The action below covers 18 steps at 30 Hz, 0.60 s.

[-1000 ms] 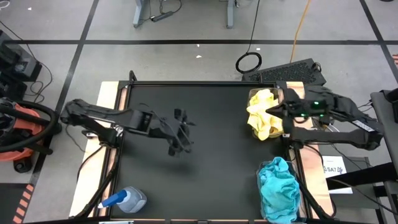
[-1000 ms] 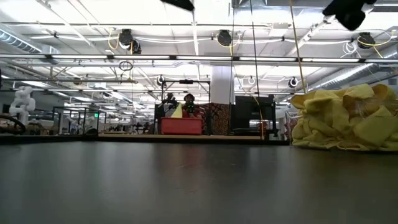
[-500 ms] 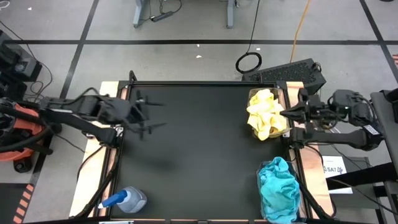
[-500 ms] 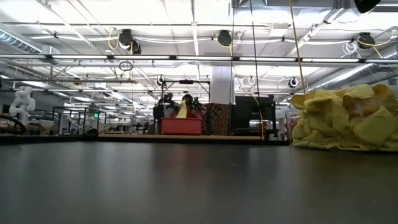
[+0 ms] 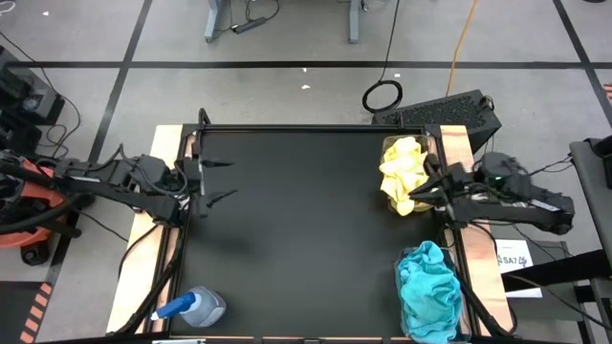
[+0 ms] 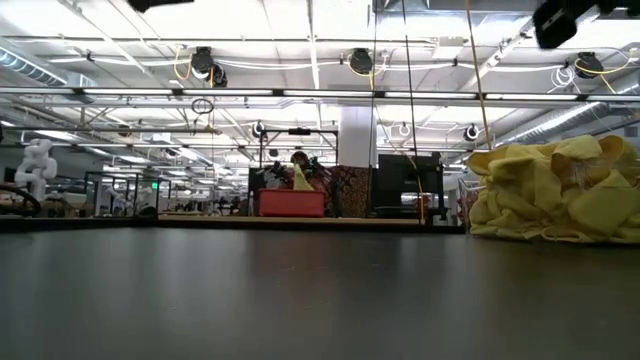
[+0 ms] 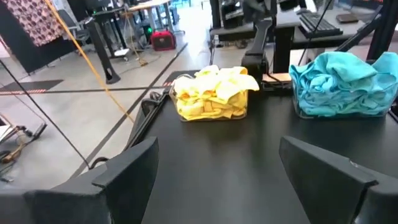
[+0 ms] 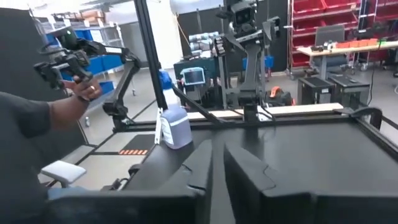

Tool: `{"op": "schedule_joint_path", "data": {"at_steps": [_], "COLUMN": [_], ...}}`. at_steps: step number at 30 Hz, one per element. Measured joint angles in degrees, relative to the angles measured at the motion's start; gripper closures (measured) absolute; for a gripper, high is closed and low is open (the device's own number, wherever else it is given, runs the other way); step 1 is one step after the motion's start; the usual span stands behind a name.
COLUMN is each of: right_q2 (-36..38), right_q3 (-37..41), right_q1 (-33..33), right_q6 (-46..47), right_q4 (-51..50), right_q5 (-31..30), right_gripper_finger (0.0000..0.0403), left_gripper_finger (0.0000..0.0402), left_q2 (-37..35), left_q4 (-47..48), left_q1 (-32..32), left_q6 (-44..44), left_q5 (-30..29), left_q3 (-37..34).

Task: Sort microfiber towel by color & place in baskets
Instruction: Return to Home Position

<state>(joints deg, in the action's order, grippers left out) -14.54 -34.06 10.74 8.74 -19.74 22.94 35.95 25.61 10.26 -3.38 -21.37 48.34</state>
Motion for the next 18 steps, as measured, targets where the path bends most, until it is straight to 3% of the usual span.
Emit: {"op": "schedule_joint_path", "data": {"at_steps": [11,18], "right_q2": [-0.07,-0.07], "right_q3": [8.29,14.69], "right_q1": [-1.78,-5.28], "right_q6": [-2.21,-6.36], "right_q4": [6.38,19.09], "right_q5": [1.01,-2.09], "right_gripper_finger": [0.0272,0.0255], "left_gripper_finger": [0.0063,0.0063], "left_q2": [-9.46,-12.79], "left_q4": [-19.80,-35.42], "left_q1": [0.00,-0.02], "left_q6": [-1.51,-2.79], "left_q5": [2.54,2.47], "left_q3": [-18.54,-30.00]}}
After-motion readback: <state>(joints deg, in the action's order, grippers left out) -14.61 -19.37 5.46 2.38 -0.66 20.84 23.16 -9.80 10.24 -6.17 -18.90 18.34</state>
